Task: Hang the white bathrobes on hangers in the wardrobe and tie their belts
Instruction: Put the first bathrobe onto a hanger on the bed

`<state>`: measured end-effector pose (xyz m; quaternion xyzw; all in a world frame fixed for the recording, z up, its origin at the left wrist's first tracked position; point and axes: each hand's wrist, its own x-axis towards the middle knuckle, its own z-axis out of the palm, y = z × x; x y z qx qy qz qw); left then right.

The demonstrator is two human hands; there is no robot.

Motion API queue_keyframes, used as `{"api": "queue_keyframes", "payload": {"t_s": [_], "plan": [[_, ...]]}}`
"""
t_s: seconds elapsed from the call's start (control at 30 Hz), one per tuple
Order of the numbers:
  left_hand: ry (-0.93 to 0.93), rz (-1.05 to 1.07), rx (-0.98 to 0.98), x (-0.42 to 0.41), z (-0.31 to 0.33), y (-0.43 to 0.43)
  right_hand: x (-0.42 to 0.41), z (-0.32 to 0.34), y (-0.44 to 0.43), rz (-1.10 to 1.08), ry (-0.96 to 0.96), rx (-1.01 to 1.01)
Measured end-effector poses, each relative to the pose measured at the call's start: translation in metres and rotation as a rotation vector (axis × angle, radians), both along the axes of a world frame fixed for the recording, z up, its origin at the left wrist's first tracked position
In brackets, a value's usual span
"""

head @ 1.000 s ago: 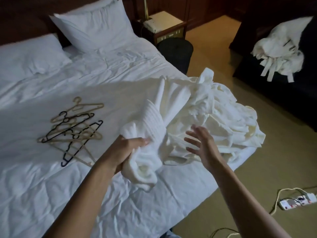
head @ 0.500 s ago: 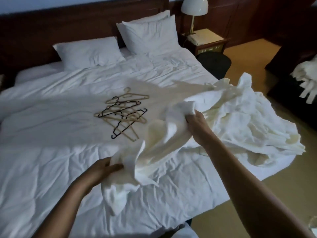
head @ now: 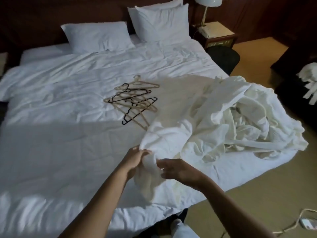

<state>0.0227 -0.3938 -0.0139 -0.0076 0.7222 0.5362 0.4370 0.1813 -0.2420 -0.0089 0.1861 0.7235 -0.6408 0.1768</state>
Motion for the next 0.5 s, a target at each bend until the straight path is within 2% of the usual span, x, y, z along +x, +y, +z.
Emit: {"api": "queue_keyframes", "payload": {"t_s": [0.07, 0.13, 0.2, 0.3, 0.4, 0.5], "plan": [[-0.095, 0.069, 0.01, 0.013, -0.016, -0.024, 0.022, -0.034, 0.022, -0.165, -0.109, -0.022], [-0.172, 0.169, 0.037, 0.017, -0.028, -0.052, 0.036, -0.07, 0.043, -0.396, -0.255, 0.06], [-0.151, 0.243, 0.003, 0.011, -0.041, -0.084, 0.042, -0.101, 0.061, -0.538, -0.376, 0.128], [0.001, 0.407, -0.089, -0.012, -0.046, -0.143, 0.031, -0.13, 0.079, -0.496, -0.451, 0.235], [0.152, 0.443, -0.248, -0.032, -0.066, -0.197, 0.008, -0.151, 0.083, -0.387, -0.465, 0.396], [0.154, 0.365, -0.606, -0.036, -0.104, -0.233, -0.018, -0.18, 0.078, -0.289, -0.459, 0.496]]}}
